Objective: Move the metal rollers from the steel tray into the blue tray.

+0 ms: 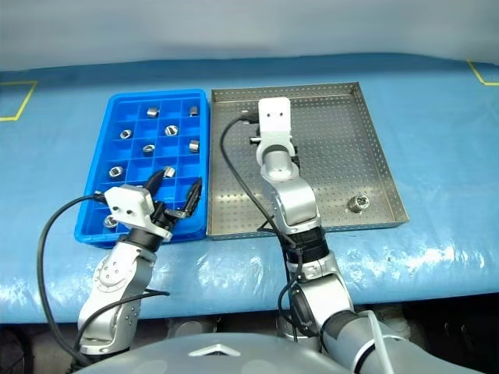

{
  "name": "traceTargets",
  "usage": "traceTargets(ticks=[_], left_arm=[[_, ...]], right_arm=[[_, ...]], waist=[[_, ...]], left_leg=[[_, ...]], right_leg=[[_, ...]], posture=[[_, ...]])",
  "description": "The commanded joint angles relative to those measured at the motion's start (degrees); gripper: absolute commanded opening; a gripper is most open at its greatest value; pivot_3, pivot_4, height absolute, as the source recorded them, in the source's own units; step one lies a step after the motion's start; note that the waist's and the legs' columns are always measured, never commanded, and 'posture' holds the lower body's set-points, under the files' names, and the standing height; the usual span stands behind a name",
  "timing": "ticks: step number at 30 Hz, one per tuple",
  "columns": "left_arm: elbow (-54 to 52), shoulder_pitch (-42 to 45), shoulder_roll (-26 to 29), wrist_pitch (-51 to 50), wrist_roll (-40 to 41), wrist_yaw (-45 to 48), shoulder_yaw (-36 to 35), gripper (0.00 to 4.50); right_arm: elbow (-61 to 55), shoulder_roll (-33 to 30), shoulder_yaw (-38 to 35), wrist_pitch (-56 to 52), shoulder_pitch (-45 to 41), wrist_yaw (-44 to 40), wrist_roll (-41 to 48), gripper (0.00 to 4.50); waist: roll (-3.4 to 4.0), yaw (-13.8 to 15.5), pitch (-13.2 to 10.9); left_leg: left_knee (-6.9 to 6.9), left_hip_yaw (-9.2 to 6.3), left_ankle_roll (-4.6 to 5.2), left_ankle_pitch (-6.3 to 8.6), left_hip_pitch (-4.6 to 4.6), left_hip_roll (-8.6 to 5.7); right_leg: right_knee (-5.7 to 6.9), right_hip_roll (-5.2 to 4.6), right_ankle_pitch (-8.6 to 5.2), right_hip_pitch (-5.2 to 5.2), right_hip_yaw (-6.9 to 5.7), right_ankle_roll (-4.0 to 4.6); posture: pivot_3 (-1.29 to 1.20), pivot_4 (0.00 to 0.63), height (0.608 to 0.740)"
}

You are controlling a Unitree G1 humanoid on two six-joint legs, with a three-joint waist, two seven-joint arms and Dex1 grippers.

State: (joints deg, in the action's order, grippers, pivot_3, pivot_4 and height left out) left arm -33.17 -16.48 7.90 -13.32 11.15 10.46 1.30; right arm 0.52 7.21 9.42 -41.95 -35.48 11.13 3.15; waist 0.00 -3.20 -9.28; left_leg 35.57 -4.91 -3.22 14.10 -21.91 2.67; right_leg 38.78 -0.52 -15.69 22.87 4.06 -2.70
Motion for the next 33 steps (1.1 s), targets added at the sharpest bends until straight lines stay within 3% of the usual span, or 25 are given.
traceTargets(ticks=[1, 6, 12, 17, 29, 30, 33], left_arm=[[-5.41, -4.21, -0.17, 1.69, -0.53, -1.36, -1.78, 4.50], [-8.38, -11.16, -0.46, 2.65, -0.52, -2.63, -3.93, 4.50], [-9.13, -13.50, -0.94, 3.45, -0.65, -3.56, -4.66, 4.50], [-9.12, -13.55, -0.68, 3.17, -0.60, -3.11, -4.10, 4.50], [-7.49, -11.55, 3.58, 2.64, 0.30, 2.42, -0.78, 4.50], [-7.23, -11.40, 3.71, 2.74, 0.33, 2.70, -0.62, 4.50], [-6.37, -10.54, 4.10, 2.58, 0.50, 3.63, 0.11, 4.50]], right_arm=[[-1.32, 1.52, 0.76, 0.87, -1.93, -9.38, 5.11, 1.72], [-1.23, -0.40, 7.01, 3.83, -0.58, -25.47, 9.41, 1.72], [-2.49, -3.07, 14.09, -0.14, 0.93, -32.86, 9.08, 1.72], [-2.53, -4.32, 17.64, -0.81, 1.99, -34.09, 6.93, 1.72], [-4.54, -6.92, 16.78, -4.76, 2.39, -33.21, 4.43, 1.72], [-4.74, -6.98, 16.76, -4.99, 2.47, -33.12, 4.31, 2.43], [-5.78, -6.60, 15.94, -6.16, 3.36, -32.01, 4.11, 3.25]], waist=[[-0.01, 0.47, 0.00], [-0.06, 1.86, -0.03], [-0.09, 3.39, -0.04], [-0.10, 4.03, -0.05], [-0.09, 3.96, -0.05], [-0.10, 3.97, -0.05], [-0.10, 3.89, -0.04]], left_leg=[[-0.01, 0.00, 0.00, 0.00, -0.01, 0.00], [-0.04, -0.02, 0.01, 0.01, -0.01, 0.01], [-0.03, -0.06, 0.00, 0.00, -0.01, 0.01], [-0.03, -0.06, 0.00, 0.00, 0.00, 0.00], [-0.05, -0.06, -0.01, 0.00, 0.00, 0.01], [-0.04, -0.06, -0.01, 0.00, 0.00, 0.01], [-0.04, -0.05, -0.01, 0.00, 0.00, 0.01]], right_leg=[[-0.02, 0.00, 0.00, 0.00, 0.00, 0.00], [-0.06, -0.01, -0.01, 0.00, -0.03, 0.01], [-0.06, -0.01, -0.15, -0.02, -0.10, -0.16], [-0.06, -0.01, -0.16, -0.01, -0.10, -0.17], [-0.06, 0.00, -0.19, 0.00, -0.11, -0.17], [-0.06, 0.00, -0.19, 0.00, -0.11, -0.17], [-0.06, -0.01, -0.18, 0.00, -0.10, -0.17]], posture=[[0.14, 0.150, 0.740], [0.20, 0.150, 0.740], [0.22, 0.150, 0.740], [0.22, 0.150, 0.740], [0.17, 0.150, 0.740], [0.17, 0.150, 0.740], [0.14, 0.150, 0.740]])
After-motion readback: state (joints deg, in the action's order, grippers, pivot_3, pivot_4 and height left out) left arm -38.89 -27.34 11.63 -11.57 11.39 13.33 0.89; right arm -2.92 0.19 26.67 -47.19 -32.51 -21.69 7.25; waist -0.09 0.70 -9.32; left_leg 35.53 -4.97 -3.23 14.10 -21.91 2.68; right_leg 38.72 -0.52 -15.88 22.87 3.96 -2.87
